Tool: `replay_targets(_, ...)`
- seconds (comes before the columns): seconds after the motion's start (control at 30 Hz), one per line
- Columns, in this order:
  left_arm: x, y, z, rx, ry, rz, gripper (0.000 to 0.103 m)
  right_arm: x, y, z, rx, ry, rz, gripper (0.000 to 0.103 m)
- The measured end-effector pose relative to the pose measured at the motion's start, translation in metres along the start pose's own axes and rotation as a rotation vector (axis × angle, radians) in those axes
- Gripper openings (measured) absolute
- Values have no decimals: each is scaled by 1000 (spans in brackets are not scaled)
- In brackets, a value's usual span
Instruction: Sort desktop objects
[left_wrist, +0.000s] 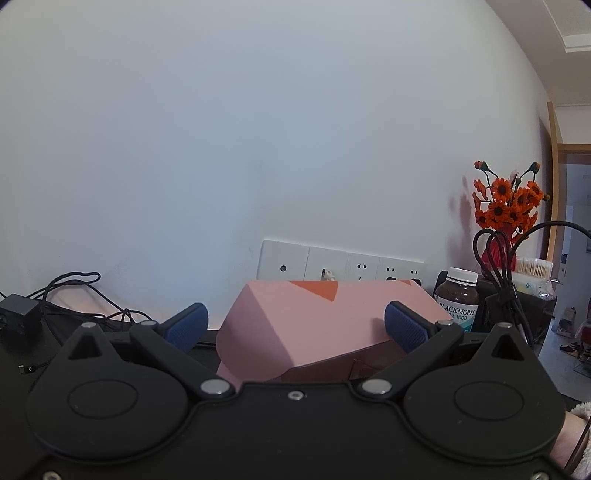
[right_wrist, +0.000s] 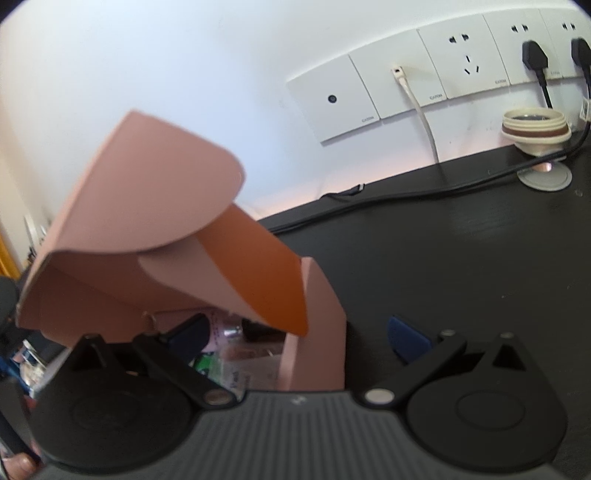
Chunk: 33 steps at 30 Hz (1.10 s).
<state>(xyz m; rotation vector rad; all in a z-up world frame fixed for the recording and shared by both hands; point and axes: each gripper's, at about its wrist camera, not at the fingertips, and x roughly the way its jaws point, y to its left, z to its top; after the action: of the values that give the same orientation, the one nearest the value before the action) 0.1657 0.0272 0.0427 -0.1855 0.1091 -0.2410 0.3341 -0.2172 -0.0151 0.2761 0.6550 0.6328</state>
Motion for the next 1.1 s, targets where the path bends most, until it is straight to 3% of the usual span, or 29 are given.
replay_targets(0.63, -13, 24, 2, -36, 38, -36, 103, -23, 22, -15, -32, 35, -60, 102)
replay_targets(0.93, -12, 23, 3, -53, 70, -89, 103, -48, 42, -19, -154, -3, -123, 102)
replay_targets(1.1, -16, -4, 1, 46, 66, -140, 103, -52, 42, -19, -194, -3, -123, 102)
